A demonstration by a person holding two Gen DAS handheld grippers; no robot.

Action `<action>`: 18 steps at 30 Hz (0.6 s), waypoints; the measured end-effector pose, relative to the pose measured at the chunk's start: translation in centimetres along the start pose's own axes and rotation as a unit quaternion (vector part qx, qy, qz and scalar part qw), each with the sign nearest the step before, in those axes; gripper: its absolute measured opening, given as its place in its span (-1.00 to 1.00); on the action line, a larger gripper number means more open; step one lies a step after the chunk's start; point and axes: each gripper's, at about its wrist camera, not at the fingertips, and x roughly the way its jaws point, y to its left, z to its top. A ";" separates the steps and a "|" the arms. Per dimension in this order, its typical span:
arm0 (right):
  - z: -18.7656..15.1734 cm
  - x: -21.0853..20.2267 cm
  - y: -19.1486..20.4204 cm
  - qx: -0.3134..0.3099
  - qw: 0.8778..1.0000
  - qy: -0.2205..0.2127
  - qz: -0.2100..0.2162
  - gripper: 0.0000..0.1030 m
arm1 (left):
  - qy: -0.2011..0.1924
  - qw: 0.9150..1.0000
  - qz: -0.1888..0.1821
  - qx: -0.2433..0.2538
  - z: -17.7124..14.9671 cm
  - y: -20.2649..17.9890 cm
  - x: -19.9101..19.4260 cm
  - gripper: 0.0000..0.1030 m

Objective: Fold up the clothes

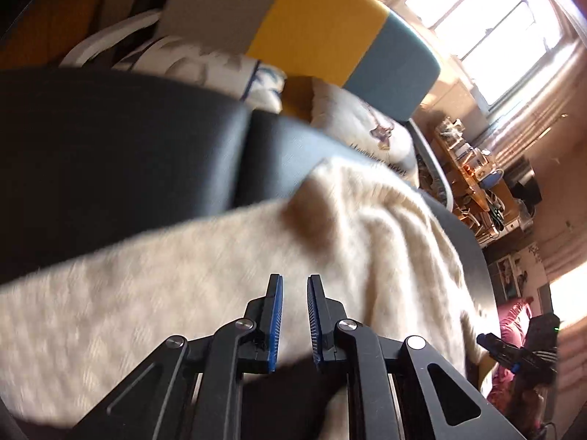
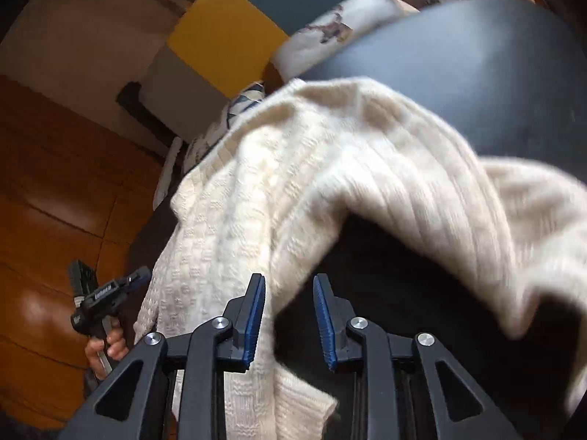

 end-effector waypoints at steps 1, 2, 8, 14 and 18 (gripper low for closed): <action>-0.3 0.6 -0.4 0.020 1.000 0.000 0.005 -0.46 | 0.005 1.000 0.004 -0.014 -1.3 1.0 -0.5 -0.73; -0.5 1.3 -0.7 0.039 0.999 0.000 0.010 -0.42 | 0.007 1.000 0.009 -0.026 -2.3 1.9 -0.9 -0.73; 0.0 4.1 -1.3 0.105 0.993 -0.031 0.038 -0.42 | -0.015 0.996 0.037 -0.081 -5.1 6.0 -3.6 -0.73; 0.4 5.3 0.1 0.066 0.997 -0.039 -0.028 -0.75 | -0.027 0.994 0.088 -0.058 -4.5 7.4 -4.2 -0.66; 0.5 4.6 6.3 -0.161 0.963 -0.031 -0.214 -0.88 | -0.015 0.987 0.162 0.010 -3.7 6.8 -2.7 -0.65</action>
